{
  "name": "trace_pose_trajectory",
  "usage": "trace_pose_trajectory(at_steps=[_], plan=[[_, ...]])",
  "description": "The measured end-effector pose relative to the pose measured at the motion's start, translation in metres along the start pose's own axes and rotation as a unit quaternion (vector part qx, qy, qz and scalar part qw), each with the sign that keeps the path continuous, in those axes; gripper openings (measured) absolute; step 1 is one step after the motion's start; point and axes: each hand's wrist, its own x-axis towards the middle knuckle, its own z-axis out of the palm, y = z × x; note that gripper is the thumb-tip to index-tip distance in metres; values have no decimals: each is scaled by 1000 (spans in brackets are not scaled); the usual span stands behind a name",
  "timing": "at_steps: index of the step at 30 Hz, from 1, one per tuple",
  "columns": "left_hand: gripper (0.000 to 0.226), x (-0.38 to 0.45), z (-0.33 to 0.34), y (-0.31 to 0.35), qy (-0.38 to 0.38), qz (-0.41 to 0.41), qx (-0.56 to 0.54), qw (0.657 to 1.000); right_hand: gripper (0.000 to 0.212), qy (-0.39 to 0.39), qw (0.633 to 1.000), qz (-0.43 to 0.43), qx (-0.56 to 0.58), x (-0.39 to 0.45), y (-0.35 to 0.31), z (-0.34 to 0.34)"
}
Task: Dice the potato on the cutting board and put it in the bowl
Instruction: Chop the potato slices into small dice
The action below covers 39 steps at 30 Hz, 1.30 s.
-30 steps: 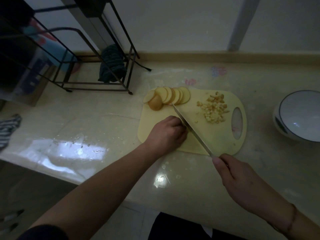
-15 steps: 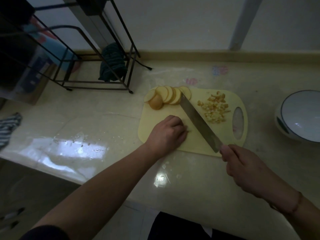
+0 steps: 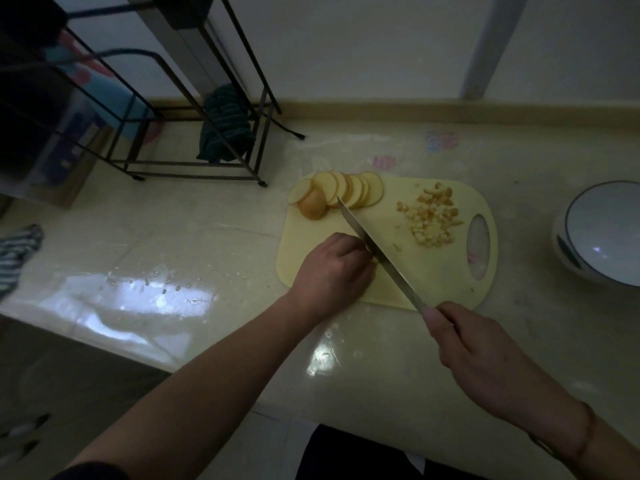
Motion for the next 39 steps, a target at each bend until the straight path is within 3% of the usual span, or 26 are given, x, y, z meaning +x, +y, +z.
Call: trace_pose_trajectory(at_steps=[9, 19, 30, 39], plan=[[7, 3, 2, -2, -1, 11, 0, 1000, 45, 9, 999, -8, -31, -7, 7, 0], [19, 3, 3, -3, -4, 19, -4, 1000, 47, -4, 999, -1, -37, 13, 7, 6], [17, 5, 0, -2, 2, 29, -13, 999, 61, -9, 1000, 30, -1, 25, 11, -18], [17, 3, 0, 0, 13, 8, -8, 1000, 57, -15, 1000, 14, -14, 19, 1, -15]])
